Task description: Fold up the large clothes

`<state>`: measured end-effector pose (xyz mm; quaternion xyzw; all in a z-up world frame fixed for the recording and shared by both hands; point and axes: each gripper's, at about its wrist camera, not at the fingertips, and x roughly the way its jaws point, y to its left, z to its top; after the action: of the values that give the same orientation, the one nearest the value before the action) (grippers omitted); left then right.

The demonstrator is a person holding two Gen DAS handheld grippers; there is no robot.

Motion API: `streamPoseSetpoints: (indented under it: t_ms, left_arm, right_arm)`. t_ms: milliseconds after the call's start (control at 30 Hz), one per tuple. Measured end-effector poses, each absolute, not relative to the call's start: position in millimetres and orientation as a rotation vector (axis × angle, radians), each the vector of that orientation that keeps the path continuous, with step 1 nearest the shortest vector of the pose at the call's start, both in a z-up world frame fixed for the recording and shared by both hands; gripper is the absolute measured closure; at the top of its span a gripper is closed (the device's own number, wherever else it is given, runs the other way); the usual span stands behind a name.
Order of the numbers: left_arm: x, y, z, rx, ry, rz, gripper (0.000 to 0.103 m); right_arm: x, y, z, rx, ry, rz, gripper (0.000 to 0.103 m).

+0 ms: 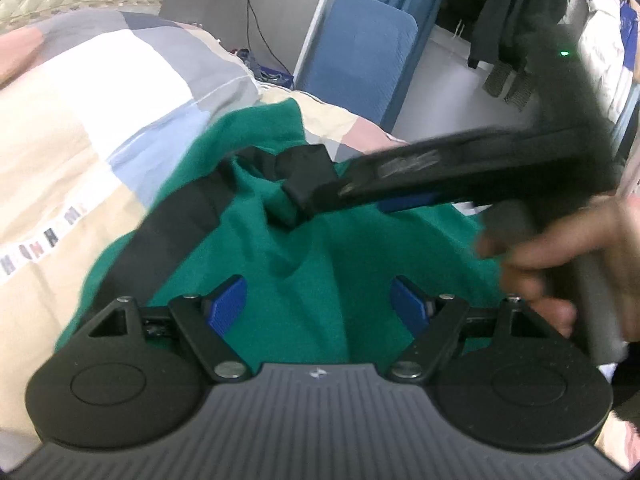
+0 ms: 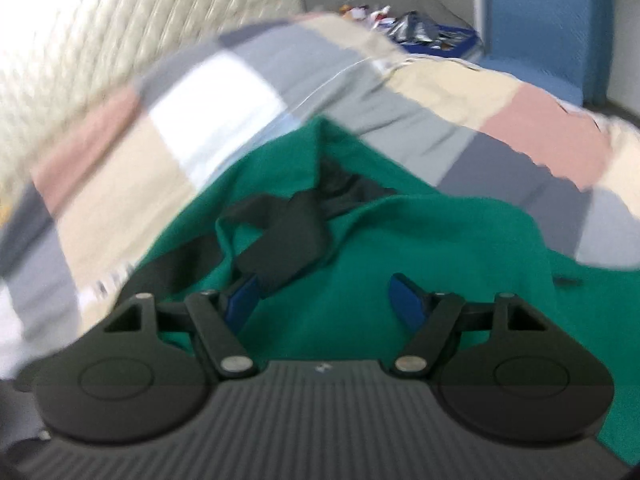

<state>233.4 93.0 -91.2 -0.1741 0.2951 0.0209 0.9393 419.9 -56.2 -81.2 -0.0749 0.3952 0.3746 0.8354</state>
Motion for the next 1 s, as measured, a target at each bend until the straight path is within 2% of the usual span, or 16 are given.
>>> streamPoseSetpoints:
  t_ms: [133,200,233,267,333,367,433,633,700,767,833,933,1000]
  left_arm:
    - [224.5,106.4,-93.1,-0.404,0.587,0.046,0.02]
    - [223.3,112.8,-94.9,-0.443,0.574,0.039,0.02]
    - [223.5,115.9,-95.8,-0.457,0.566,0.032,0.02]
    - [223.8,118.4,-96.9,-0.464,0.559,0.031,0.02]
    - [224.6,122.6,-99.8,-0.476,0.547,0.034,0.02]
    - [224.6,124.1,-101.0,-0.483,0.54,0.032,0.02]
    - [223.5,126.6,-101.3,-0.495,0.523,0.027,0.02]
    - [222.6,140.2,-103.5,-0.568,0.485,0.026,0.02]
    - [224.2,141.5,-105.9,-0.569,0.492,0.026,0.02]
    - [226.2,142.2,-108.6,-0.562,0.494,0.023,0.02]
    - [227.2,141.4,-110.0,-0.549,0.492,0.02,0.02]
    - [226.4,141.4,-110.9,-0.546,0.487,0.011,0.02]
    - [226.7,143.9,-111.8,-0.557,0.482,0.005,0.02]
  right_arm:
    - [432.7,-16.3,-98.4,-0.209,0.874,0.756,0.027]
    - [441.8,-0.3,-101.6,-0.212,0.856,0.733,0.032]
    - [447.5,7.8,-102.6,-0.218,0.853,0.712,0.044]
    - [454.0,15.4,-104.3,-0.215,0.865,0.687,0.06]
    - [464.8,24.7,-102.8,-0.193,0.89,0.643,0.079]
    - [467.9,27.2,-98.8,-0.185,0.883,0.633,0.084]
    - [472.6,35.7,-85.2,-0.204,0.844,0.62,0.086]
    - [499.5,40.5,-72.4,-0.148,0.798,0.563,0.084]
    - [510.1,41.2,-91.2,-0.135,0.83,0.544,0.076]
    - [517.2,44.6,-113.4,-0.156,0.821,0.531,0.053]
    - [520.0,43.8,-131.3,-0.165,0.837,0.523,0.05]
    - [516.4,32.6,-127.1,-0.094,0.837,0.54,0.049]
    - [507.8,20.6,-112.7,-0.062,0.834,0.566,0.042]
